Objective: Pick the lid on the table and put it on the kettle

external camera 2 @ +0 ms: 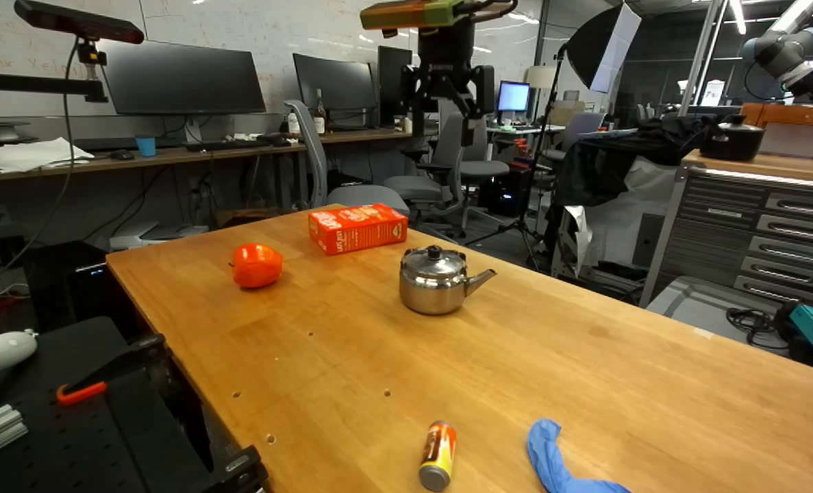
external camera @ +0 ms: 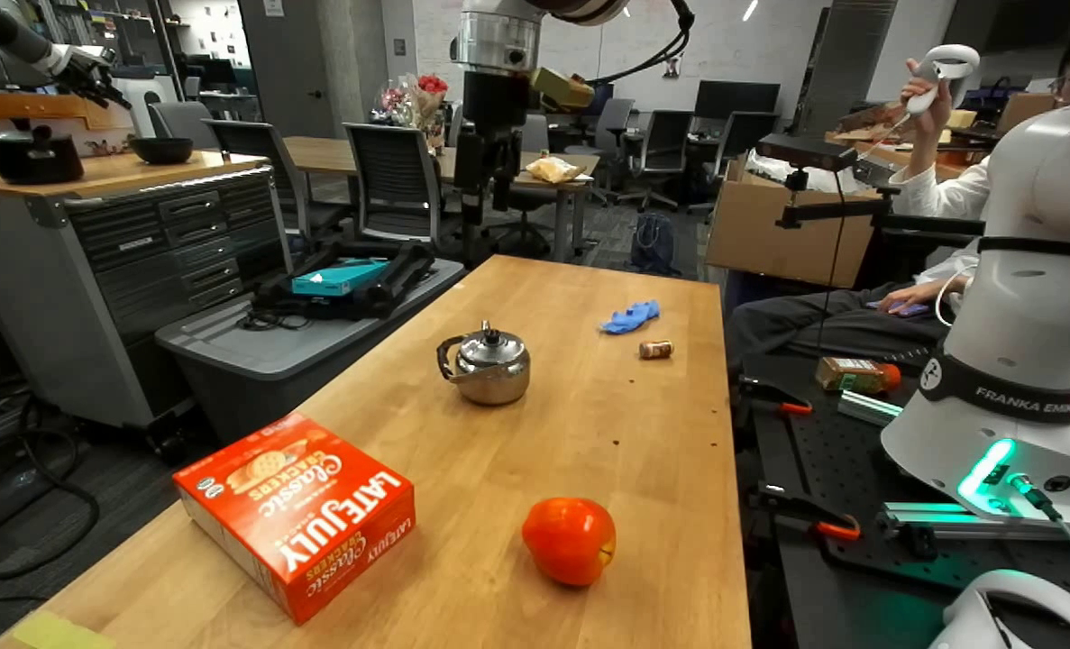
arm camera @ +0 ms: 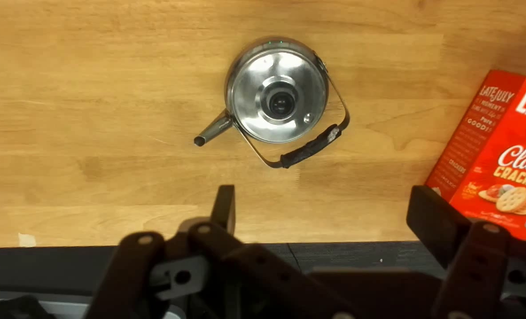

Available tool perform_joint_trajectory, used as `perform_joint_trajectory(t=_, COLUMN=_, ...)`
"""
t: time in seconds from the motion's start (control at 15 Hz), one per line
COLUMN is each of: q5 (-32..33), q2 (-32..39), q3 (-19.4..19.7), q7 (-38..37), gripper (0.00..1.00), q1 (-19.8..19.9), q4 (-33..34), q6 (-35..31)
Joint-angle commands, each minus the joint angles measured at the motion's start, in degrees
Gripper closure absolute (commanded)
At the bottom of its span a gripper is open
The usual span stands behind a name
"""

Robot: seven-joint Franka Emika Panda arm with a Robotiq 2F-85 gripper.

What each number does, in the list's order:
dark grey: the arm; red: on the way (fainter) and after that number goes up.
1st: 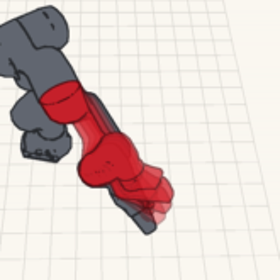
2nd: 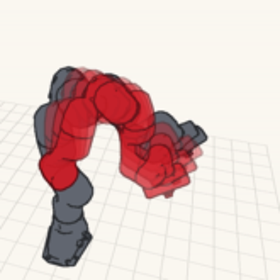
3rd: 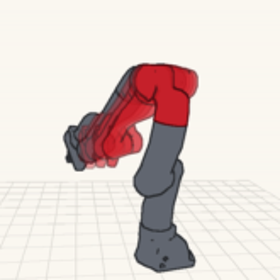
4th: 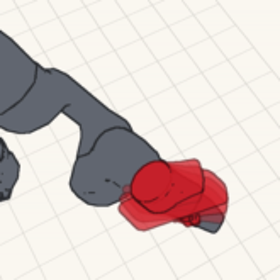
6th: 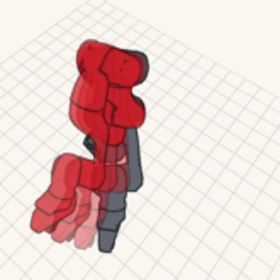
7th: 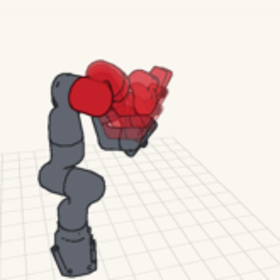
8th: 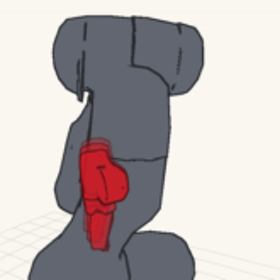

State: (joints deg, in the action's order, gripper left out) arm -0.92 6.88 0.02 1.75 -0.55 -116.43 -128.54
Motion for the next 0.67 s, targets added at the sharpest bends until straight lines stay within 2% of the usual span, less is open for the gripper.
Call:
perform_joint_trajectory(t=0.0, q5=-1.1, q2=-7.9, q3=-0.3, q7=4.4, gripper=0.00, q1=0.5, q4=-7.2, q6=-1.0)
perform_joint_trajectory(t=0.33, q5=-1.7, q2=-13.9, q3=0.5, q7=8.7, gripper=0.00, q1=0.3, q4=-11.9, q6=1.6)
perform_joint_trajectory(t=0.4, q5=-0.1, q2=-10.0, q3=0.1, q7=5.4, gripper=0.00, q1=0.1, q4=-8.9, q6=0.7)
perform_joint_trajectory(t=0.6, q5=-0.3, q2=-12.2, q3=0.4, q7=6.7, gripper=0.00, q1=0.0, q4=-10.8, q6=1.2)
